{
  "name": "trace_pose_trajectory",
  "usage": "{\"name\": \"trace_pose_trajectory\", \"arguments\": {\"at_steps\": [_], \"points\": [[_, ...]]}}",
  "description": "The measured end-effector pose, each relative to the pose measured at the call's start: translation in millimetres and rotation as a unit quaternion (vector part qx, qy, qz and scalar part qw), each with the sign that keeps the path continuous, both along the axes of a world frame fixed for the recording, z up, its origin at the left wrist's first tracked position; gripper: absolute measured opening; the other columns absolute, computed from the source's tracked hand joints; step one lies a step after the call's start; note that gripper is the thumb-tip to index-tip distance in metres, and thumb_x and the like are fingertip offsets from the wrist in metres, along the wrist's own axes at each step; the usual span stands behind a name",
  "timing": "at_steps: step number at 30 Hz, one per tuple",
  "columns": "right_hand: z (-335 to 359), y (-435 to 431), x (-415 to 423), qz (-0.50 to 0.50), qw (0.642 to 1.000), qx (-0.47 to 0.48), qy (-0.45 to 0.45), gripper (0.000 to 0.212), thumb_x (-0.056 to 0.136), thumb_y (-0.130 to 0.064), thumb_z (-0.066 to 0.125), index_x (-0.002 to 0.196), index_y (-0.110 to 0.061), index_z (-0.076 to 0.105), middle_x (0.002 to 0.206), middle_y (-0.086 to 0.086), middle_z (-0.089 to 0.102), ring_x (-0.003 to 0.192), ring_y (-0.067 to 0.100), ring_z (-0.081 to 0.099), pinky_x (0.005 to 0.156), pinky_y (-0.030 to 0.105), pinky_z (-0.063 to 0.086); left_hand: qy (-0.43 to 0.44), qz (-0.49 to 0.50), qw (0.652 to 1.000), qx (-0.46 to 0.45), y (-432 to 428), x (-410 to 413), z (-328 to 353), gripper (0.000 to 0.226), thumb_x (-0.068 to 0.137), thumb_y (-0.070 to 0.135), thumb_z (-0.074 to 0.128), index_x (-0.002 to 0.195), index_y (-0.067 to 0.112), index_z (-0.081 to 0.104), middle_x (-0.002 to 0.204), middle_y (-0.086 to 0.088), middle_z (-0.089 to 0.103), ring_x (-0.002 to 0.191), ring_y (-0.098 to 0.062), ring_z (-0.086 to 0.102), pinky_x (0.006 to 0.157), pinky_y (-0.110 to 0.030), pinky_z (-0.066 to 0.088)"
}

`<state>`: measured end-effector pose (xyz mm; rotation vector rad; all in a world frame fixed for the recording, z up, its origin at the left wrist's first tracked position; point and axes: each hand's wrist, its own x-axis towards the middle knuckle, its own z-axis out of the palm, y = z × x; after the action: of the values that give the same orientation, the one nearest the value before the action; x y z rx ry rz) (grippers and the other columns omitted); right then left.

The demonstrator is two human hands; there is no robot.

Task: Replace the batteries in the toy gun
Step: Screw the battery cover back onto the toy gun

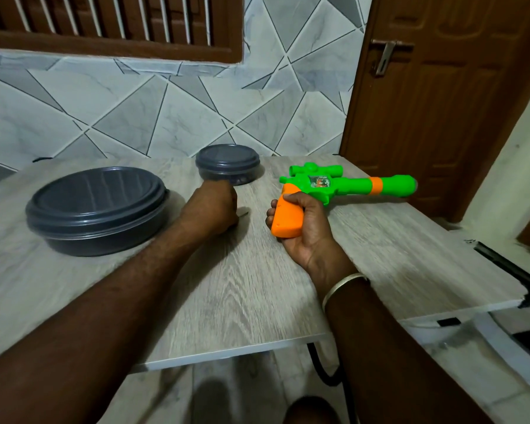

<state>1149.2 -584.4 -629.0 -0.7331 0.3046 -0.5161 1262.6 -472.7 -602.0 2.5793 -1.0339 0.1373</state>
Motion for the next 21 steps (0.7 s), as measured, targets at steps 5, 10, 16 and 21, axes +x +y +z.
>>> {"name": "trace_pose_trajectory", "arguments": {"at_steps": [5, 10, 16, 21], "points": [[1, 1, -1, 0.0, 1.0, -0.002, 0.004, 0.013, 0.089, -0.009, 0.051, 0.099, 0.0, 0.053, 0.076, 0.012, 0.057, 0.063, 0.022, 0.054, 0.049, 0.026, 0.049, 0.017, -0.001, 1.0, -0.024, -1, 4, -1, 0.015, 0.089, 0.022, 0.074, 0.097, 0.012, 0.069, 0.078, 0.003, 0.057, 0.071, -0.01, 0.056, 0.069, -0.027, 0.049], [5, 5, -4, 0.013, 0.999, -0.023, 0.018, 0.009, 0.089, -0.009, 0.05, 0.09, -0.002, 0.055, 0.076, 0.01, 0.057, 0.062, 0.021, 0.053, 0.047, 0.026, 0.047, -0.062, -0.017, 0.969, -0.238, -1, 8, 5, 0.014, 0.094, 0.026, 0.067, 0.095, 0.013, 0.071, 0.085, 0.003, 0.063, 0.079, -0.014, 0.057, 0.07, -0.026, 0.037], [10, 7, -12, 0.081, 0.992, -0.089, 0.037, 0.012, 0.089, -0.011, 0.051, 0.093, -0.001, 0.058, 0.076, 0.01, 0.061, 0.062, 0.021, 0.055, 0.05, 0.028, 0.046, 0.194, -0.098, 0.898, -0.382, -14, 18, 3, 0.049, 0.094, 0.043, 0.066, 0.13, 0.011, 0.062, 0.106, -0.012, 0.073, 0.091, -0.02, 0.071, 0.086, -0.04, 0.059], [22, -2, -38, 0.19, 0.967, -0.151, 0.077, 0.02, 0.09, -0.012, 0.051, 0.104, 0.002, 0.056, 0.081, 0.011, 0.06, 0.062, 0.019, 0.056, 0.049, 0.026, 0.047, 0.344, -0.125, 0.833, -0.415, -31, 13, 24, 0.057, 0.093, 0.043, 0.067, 0.14, 0.016, 0.05, 0.093, -0.007, 0.068, 0.075, -0.015, 0.067, 0.067, -0.029, 0.055]]}}
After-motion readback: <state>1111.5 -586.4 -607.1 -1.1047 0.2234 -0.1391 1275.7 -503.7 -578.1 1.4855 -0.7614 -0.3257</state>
